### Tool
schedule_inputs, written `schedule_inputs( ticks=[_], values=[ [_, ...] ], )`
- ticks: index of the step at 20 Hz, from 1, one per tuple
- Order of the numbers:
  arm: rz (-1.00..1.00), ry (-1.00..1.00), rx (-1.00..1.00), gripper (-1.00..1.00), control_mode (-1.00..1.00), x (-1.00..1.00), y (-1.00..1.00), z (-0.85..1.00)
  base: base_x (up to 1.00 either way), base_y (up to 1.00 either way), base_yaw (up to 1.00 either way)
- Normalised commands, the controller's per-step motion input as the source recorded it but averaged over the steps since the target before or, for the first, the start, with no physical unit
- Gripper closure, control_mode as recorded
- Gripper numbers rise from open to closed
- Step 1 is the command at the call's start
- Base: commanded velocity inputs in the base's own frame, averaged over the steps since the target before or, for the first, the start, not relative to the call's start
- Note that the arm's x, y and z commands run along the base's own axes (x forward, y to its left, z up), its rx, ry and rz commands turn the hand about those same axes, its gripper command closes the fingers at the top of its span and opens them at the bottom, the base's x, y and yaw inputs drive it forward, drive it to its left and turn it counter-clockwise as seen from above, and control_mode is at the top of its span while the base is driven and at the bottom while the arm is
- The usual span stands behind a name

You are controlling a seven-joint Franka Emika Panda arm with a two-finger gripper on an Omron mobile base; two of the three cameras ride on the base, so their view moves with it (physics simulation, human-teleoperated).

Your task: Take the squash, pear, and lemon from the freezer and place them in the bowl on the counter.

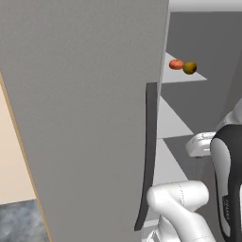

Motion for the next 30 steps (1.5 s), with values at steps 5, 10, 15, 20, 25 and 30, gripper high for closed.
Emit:
schedule_inputs(
  ticks=[5, 10, 15, 20, 25, 30],
  values=[
    [0.00, 0.00, 0.00, -1.00, 1.00, 0.00, 0.00, 0.00, 0.55, -0.16, 0.00],
    [0.00, 0.00, 0.00, -1.00, 1.00, 0.00, 0.00, 0.00, 0.58, -0.17, 0.00],
    [0.00, 0.00, 0.00, -1.00, 1.00, 0.00, 0.00, 0.00, 0.39, -0.11, 0.00],
    [0.00, 0.00, 0.00, -1.00, -1.00, 0.00, 0.00, 0.00, 0.00, 0.00, 0.00],
    [0.00, 0.01, 0.00, -1.00, -1.00, 0.00, -0.11, 0.08, 0.00, 0.00, 0.00],
    [0.00, -0.04, 0.00, -1.00, -1.00, -0.08, -0.42, 0.36, 0.00, 0.00, 0.00]
  ],
)
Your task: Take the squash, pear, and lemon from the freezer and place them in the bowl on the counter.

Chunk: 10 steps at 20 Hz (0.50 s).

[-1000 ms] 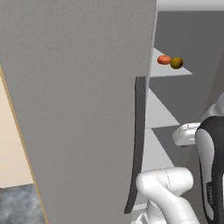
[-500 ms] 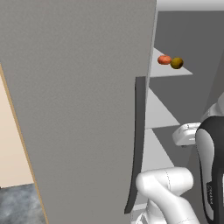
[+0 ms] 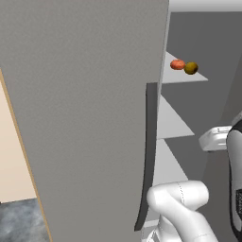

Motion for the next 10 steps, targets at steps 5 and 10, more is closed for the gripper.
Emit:
schedule_inputs(
  ticks=[5, 10],
  values=[
    [0.00, -0.10, 0.00, -1.00, -1.00, 0.08, -0.07, 0.26, 0.00, 0.00, 0.00],
    [0.00, -0.12, 0.00, -1.00, -1.00, 0.48, 0.00, 0.18, 0.00, 0.00, 0.00]
  ],
)
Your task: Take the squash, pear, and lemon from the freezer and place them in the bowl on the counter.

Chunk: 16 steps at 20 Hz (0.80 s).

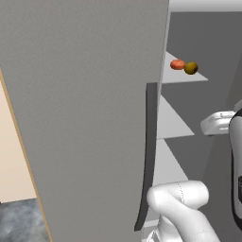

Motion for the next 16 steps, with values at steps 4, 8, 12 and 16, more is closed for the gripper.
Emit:
schedule_inputs(
  ticks=[4, 8, 12, 16],
  values=[
    [-0.05, -0.04, 0.00, -1.00, -1.00, 0.61, -0.01, 0.17, 0.00, 0.00, 0.00],
    [-0.10, -0.01, 0.00, -1.00, -1.00, 0.53, -0.10, 0.19, 0.00, 0.00, 0.00],
    [-0.08, 0.00, 0.00, -1.00, -1.00, 0.47, -0.19, 0.22, 0.00, 0.00, 0.00],
    [-0.07, 0.00, 0.00, -1.00, -1.00, 0.46, -0.19, 0.11, 0.00, 0.00, 0.00]
  ],
)
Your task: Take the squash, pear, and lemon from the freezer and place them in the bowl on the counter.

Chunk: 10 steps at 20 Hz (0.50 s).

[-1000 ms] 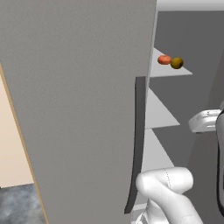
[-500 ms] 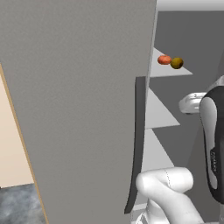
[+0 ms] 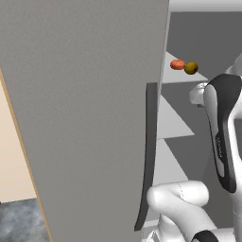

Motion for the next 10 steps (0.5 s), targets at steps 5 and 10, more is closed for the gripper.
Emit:
schedule_inputs(
  ticks=[5, 10],
  values=[
    [-0.04, 0.00, 0.01, -1.00, -1.00, 0.49, -0.18, 0.01, 0.00, 0.00, 0.00],
    [-0.06, 0.00, 0.00, -1.00, -1.00, 0.52, -0.12, 0.00, 0.00, 0.00, 0.00]
  ],
)
